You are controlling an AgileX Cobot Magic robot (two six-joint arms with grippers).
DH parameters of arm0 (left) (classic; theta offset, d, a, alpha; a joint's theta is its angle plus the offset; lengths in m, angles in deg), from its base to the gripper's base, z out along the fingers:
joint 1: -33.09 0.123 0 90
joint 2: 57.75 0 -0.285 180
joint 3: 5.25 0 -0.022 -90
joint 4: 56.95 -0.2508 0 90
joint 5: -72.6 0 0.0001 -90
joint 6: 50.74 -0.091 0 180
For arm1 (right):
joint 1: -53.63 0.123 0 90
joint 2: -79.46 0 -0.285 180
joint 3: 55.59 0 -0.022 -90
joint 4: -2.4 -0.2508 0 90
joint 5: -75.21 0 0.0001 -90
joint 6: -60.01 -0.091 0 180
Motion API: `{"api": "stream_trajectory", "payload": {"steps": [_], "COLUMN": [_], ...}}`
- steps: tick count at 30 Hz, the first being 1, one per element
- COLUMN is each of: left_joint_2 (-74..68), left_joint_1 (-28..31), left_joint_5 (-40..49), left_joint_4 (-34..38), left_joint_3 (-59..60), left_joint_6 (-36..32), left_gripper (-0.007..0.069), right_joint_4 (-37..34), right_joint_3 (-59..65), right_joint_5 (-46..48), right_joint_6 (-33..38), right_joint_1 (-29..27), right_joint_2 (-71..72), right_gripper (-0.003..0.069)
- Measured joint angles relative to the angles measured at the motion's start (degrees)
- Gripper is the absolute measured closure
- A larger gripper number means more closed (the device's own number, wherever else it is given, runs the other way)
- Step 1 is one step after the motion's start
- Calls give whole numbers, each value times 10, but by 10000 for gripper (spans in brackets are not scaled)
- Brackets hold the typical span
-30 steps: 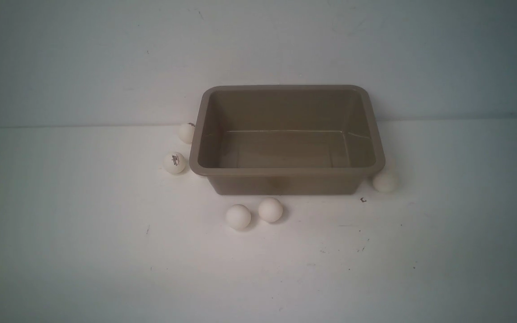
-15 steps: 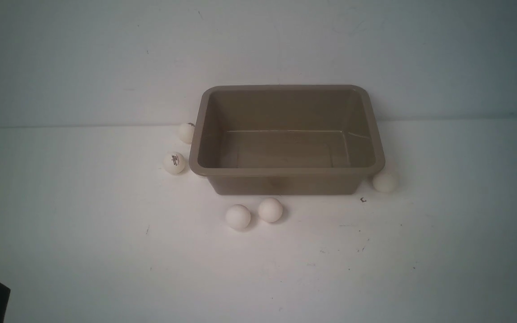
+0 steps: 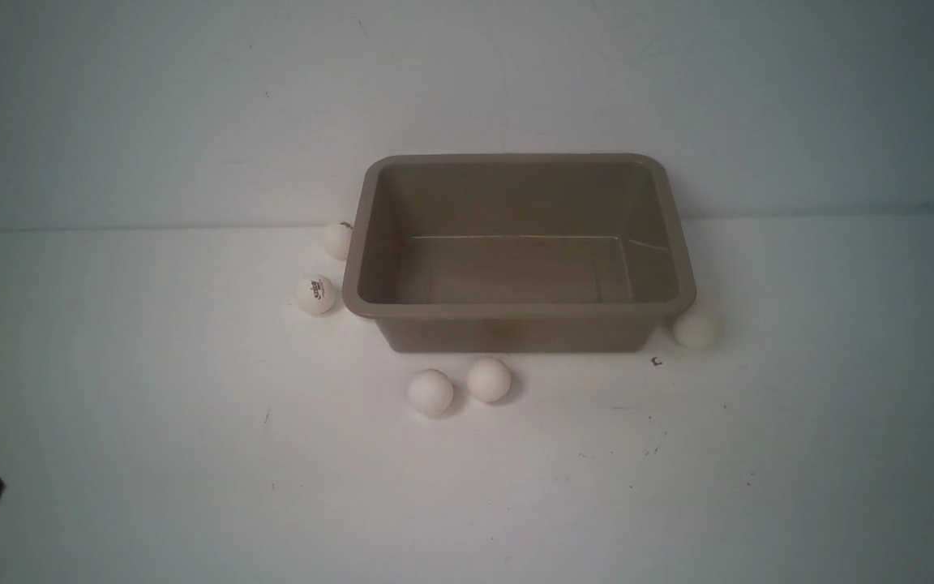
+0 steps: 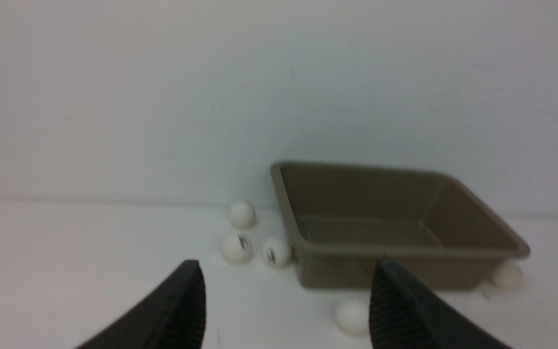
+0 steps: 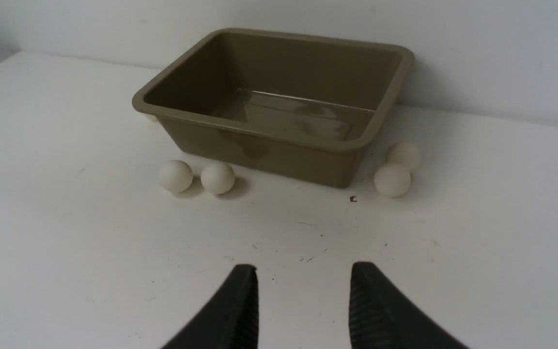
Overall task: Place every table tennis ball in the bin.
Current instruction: Use the right arm to clamp the table tennis ball closest to it
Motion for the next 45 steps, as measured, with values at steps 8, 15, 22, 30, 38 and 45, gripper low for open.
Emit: {"api": "stream_trajectory", "payload": {"steps": [8,15,22,30,38,45], "left_joint_2": [-160,-209,-209,-249,-394,-454], "left_joint_1": [0,0,0,0,0,0], "left_joint_5": [35,34,33,32,33,32], "left_joint_4": [1,94,173,184,216,221], "left_joint_3": [-37,-41,-42,-42,-53,-80], "left_joint_6": [-108,-261,-325,-324,-365,-394], "left_gripper": [208,208,207,206,206,206], "right_joint_4": [17,19,25,31,36,36], "right_joint_3": [-122,-163,-210,-270,-338,-367], "right_joint_5": [36,46,28,24,24,-12], "right_joint_6": [69,119,127,128,141,147], "right_joint_1": [0,0,3,5,5,5], "right_joint_2": [-180,-322,-459,-568,-688,-766], "right_gripper": [399,299,260,260,260,260]}}
